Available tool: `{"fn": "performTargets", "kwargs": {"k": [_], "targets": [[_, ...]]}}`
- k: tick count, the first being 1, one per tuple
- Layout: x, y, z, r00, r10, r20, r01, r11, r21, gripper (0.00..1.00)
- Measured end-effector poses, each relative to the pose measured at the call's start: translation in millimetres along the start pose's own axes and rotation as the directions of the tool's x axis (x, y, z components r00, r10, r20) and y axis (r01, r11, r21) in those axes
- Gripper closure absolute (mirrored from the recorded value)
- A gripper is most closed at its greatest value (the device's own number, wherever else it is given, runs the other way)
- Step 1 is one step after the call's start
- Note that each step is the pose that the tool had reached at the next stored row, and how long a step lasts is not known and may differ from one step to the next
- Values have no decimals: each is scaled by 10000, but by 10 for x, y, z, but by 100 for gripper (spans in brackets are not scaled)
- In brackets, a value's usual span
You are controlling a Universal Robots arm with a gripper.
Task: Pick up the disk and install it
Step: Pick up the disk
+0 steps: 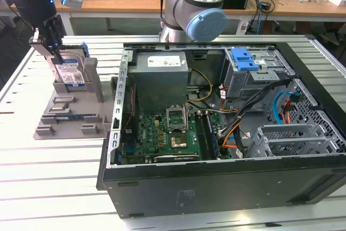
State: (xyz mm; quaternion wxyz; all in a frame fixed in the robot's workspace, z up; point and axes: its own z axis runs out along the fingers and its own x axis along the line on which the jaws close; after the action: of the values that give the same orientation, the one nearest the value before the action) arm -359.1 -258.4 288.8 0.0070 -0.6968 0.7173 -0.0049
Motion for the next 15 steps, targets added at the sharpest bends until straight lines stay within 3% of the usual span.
{"fn": "performTargets", "kwargs": {"k": [3,6,15], "targets": [[-1,-1,-37,10000,1,0,-1,10000,0,63],[-7,-3,-176,10000,0,-1,0,10000,0,63],[-10,-8,-438,10000,0,0,0,10000,1,63]]}}
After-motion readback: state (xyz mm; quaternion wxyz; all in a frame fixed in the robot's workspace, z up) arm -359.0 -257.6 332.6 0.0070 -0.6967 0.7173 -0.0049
